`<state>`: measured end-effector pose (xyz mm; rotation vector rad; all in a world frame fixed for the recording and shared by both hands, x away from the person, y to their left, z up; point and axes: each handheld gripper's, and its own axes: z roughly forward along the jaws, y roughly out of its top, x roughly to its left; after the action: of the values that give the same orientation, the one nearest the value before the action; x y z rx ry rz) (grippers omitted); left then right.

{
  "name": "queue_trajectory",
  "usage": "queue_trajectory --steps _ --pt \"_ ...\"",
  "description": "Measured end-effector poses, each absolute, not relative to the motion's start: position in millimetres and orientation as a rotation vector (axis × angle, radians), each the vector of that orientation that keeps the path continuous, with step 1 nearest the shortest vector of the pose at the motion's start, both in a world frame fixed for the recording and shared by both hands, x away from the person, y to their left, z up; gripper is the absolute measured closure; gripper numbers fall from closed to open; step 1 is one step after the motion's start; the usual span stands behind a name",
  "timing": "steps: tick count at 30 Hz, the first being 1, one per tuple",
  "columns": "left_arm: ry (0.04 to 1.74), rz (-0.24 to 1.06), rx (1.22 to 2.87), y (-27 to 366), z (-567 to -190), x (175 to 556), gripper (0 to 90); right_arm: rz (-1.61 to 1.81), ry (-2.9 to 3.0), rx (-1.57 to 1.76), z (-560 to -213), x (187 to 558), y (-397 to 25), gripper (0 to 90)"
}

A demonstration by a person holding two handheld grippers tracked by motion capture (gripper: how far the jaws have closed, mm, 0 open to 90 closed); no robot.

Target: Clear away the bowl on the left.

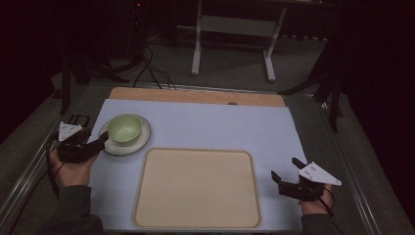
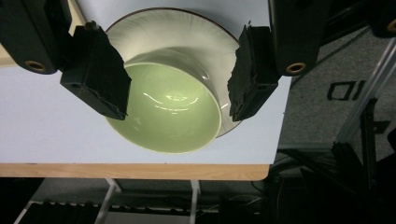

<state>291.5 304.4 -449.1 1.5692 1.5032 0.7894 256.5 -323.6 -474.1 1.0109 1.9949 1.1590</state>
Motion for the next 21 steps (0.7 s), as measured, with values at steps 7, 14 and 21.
queue_trajectory --steps 7,14,21 --pt "1.512 0.782 1.573 304.0 -453.0 298.6 39.3 1.162 1.992 1.013 -473.9 256.6 -324.0 12.1" --pt "1.53 0.769 1.58 304.7 -459.1 308.5 39.9 1.162 1.991 1.012 -473.7 256.5 -324.0 12.1" --pt "1.55 0.756 1.585 305.1 -463.6 316.5 40.6 1.163 1.991 1.012 -473.7 256.5 -324.2 12.1"
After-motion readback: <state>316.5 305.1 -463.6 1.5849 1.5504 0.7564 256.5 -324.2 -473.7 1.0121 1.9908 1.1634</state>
